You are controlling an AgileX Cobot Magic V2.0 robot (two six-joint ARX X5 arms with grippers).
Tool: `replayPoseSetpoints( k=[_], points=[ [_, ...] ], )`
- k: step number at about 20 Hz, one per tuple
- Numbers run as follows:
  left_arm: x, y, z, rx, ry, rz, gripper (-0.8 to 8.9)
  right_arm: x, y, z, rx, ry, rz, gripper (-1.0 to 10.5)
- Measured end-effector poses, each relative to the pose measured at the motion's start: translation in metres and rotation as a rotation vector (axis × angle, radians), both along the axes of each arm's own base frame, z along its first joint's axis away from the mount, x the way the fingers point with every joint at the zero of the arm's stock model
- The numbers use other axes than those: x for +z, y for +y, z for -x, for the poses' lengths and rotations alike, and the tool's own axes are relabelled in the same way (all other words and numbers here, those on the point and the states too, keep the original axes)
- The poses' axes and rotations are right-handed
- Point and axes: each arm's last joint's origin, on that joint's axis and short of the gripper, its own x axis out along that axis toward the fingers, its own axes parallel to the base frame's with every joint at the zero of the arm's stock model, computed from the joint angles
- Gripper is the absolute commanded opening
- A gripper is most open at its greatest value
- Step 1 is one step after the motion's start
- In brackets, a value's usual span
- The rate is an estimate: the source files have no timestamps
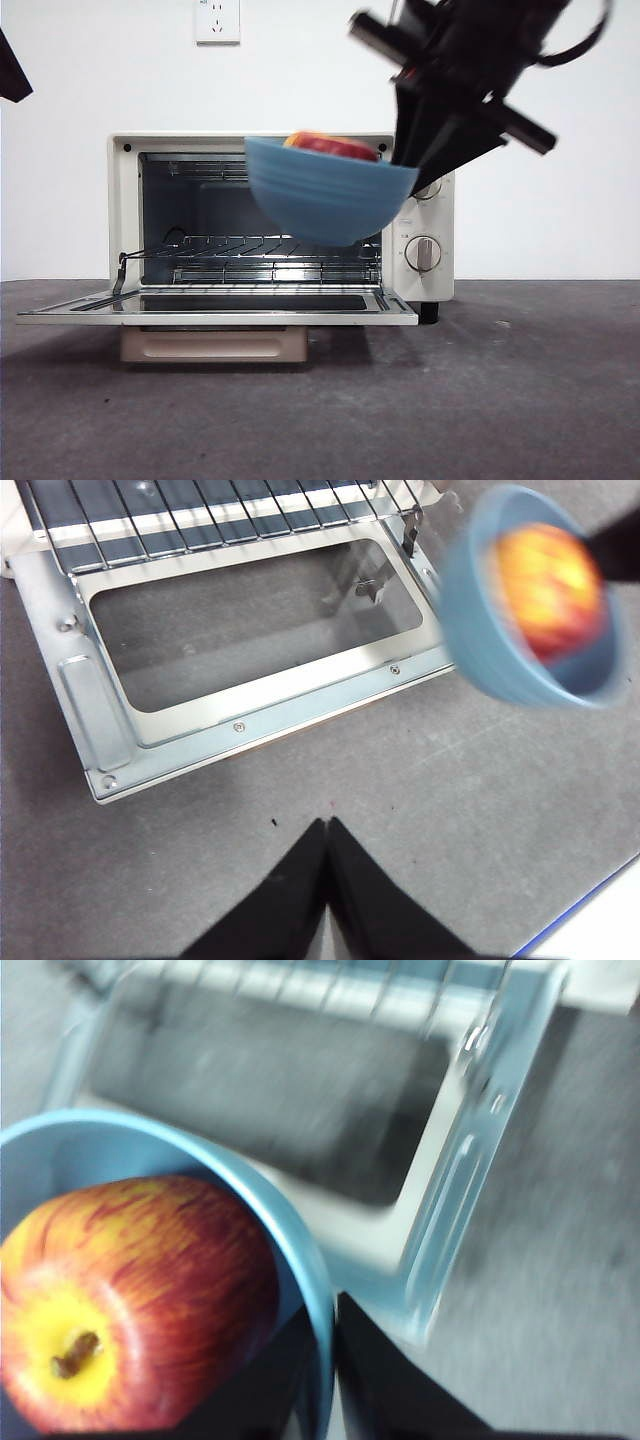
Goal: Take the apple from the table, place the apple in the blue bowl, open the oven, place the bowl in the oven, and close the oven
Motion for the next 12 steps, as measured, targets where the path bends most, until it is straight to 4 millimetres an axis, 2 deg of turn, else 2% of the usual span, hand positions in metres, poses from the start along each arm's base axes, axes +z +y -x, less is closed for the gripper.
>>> replayPoseSetpoints(
  k=[3,6,12],
  points=[
    [0.0,0.0,0.0,0.0,0.0,0.0,0.07,0.001,0.018,-0.028,-0.068,-0.01,0.014,0.0],
    [0.0,0.0,0.0,-0.001,-0.001,-0.001,0.07,0.0,0.031,-0.047,-0.13,0.01,-0.007,0.0],
    [0.0,0.0,0.0,-0.006,-0.005,-0.006,0.07,-0.004,0.042,-0.067,-0.306,0.004,-0.075,0.0]
  ],
)
